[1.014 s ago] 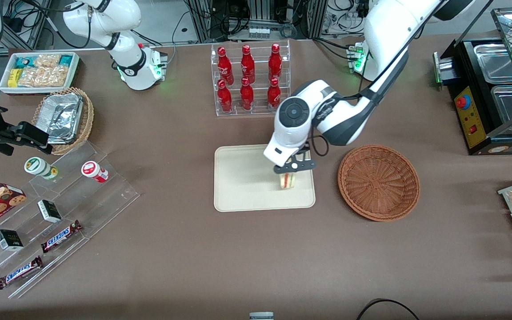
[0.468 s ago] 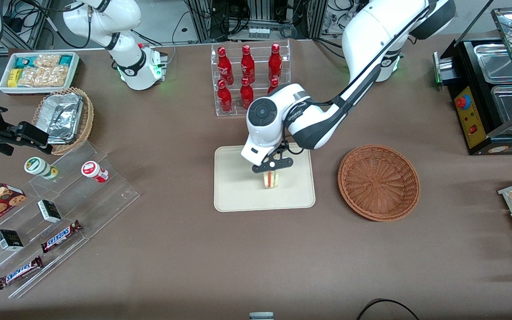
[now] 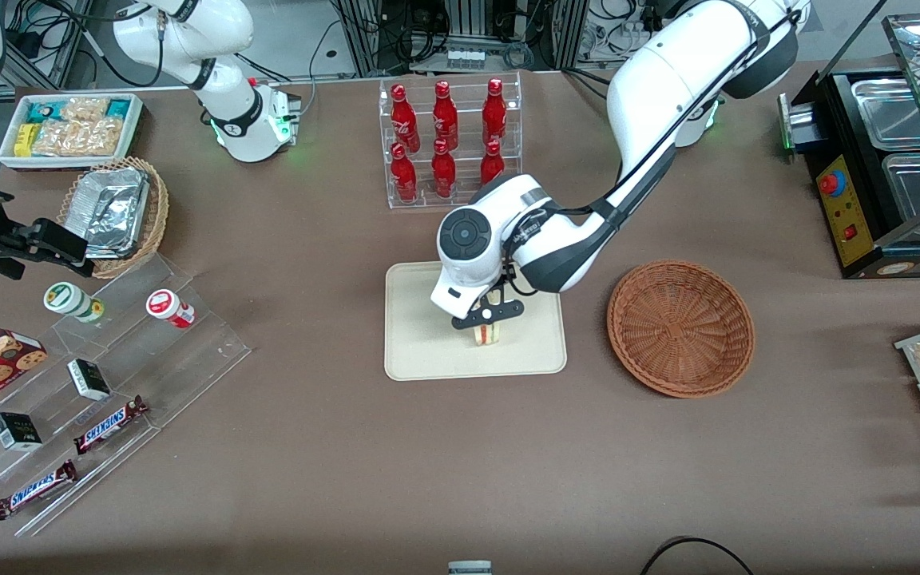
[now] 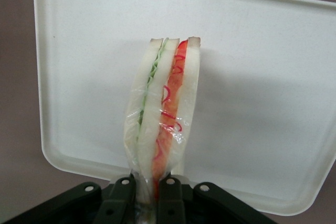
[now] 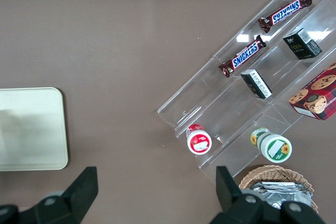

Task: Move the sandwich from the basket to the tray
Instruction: 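Lower the sandwich onto the tray and open the left gripper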

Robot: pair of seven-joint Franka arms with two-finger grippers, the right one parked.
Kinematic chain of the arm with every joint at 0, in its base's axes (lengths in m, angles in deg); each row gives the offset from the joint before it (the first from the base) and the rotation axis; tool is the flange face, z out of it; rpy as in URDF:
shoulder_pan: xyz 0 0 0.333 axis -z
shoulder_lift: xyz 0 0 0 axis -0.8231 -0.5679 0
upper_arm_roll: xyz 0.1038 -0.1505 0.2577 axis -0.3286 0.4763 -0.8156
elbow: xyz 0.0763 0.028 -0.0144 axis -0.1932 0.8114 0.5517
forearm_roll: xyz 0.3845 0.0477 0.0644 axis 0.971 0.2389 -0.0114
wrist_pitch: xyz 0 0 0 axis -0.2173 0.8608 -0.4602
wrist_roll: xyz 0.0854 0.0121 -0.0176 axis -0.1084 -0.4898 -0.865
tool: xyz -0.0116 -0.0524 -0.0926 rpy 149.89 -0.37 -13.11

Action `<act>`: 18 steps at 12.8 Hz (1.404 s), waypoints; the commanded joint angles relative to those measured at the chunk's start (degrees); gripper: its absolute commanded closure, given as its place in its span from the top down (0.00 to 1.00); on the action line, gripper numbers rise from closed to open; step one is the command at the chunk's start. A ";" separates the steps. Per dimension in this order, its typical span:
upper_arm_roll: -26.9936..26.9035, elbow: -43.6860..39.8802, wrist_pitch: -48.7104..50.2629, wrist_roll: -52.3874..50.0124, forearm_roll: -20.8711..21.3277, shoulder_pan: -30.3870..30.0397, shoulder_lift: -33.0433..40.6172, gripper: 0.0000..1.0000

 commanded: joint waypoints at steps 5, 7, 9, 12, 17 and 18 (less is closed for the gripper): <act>-0.90 -3.43 0.08 -4.18 3.50 2.69 -3.19 0.06; -0.90 -3.43 -1.32 -4.27 3.76 2.86 -3.90 0.07; -0.90 -3.43 -1.41 -4.71 3.76 2.86 -4.42 0.08; -0.90 -2.99 -3.52 -5.06 3.85 2.95 -5.04 0.13; -0.90 -2.81 -3.61 -4.53 3.76 2.78 -5.13 1.00; -0.90 -2.81 -3.35 -4.53 3.67 2.69 -4.61 1.00</act>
